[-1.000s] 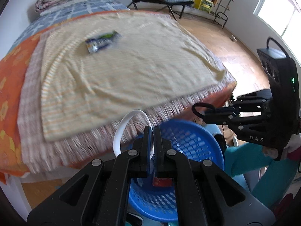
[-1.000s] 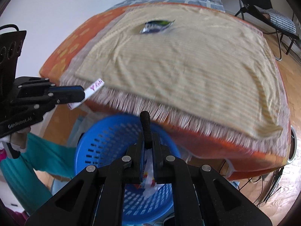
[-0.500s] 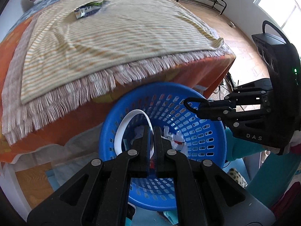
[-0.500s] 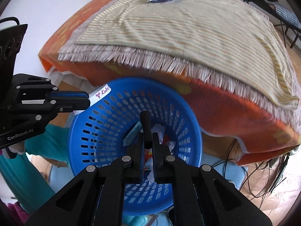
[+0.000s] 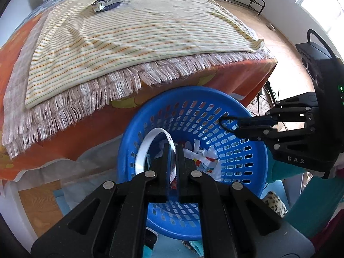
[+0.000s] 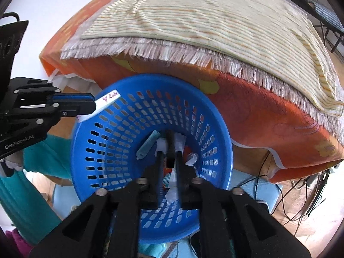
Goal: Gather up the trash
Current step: 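Carry the cable and scissors with both tools over the blue basket, then open both tools to drop the cable and scissors into the basket, then move both tools back over the bed toward the medicine box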
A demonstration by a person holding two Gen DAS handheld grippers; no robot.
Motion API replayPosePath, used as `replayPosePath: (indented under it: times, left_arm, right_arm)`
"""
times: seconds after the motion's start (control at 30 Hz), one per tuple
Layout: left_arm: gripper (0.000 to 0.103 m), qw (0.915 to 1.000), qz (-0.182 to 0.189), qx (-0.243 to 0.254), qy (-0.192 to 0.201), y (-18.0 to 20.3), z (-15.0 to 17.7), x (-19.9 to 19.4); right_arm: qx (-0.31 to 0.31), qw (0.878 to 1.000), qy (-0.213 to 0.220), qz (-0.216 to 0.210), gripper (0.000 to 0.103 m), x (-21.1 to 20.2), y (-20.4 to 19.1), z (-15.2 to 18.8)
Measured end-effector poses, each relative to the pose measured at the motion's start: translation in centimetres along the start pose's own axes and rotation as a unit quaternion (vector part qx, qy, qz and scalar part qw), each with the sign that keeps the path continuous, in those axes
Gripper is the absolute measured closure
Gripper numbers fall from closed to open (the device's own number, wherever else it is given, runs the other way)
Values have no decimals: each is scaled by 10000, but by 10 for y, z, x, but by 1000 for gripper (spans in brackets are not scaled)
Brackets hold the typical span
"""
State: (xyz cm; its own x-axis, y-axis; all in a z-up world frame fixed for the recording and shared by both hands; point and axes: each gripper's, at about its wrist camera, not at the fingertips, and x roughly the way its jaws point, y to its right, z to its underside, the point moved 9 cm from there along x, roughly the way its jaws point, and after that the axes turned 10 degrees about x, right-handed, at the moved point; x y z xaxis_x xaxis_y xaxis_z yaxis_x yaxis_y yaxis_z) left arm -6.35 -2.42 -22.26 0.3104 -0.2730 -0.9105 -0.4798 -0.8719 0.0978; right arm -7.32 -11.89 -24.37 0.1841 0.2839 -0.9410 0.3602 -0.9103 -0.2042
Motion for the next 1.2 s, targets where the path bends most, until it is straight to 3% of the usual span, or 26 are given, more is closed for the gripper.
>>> replayPosePath:
  times: [0.07,0.1,0.7,0.73,0.83,0.87,1.2]
  left_arm:
    - [102,10000,2,11,-31,0,2,0]
    - [102,10000,-6,14,-37,0,2,1]
    - [94,9997,-46,-142,-171,-7,2,5]
    - [90,9997,-57,-148,-159,-8,0,4]
    - [58,9997,-91,-220,-45,-14,-11,-3]
    - [55,9996,-125,-258,43,-18,-17,-8]
    - [55,9978,-563,12,345,-50,-72,-38]
  right_arm:
    - [24,10000,2,-69,57,0,-1,0]
    - [15,10000,35,-79,55,-1,-1,0]
    - [121,9999,9,69,53,-2,6,-2]
    - [144,9999,1,81,52,-2,7,-4]
    - [240,9997,-1,103,43,-4,9,-8]
    - [286,9995,9,106,43,-6,9,-11]
    - [567,9979,306,49,42,-28,20,-54]
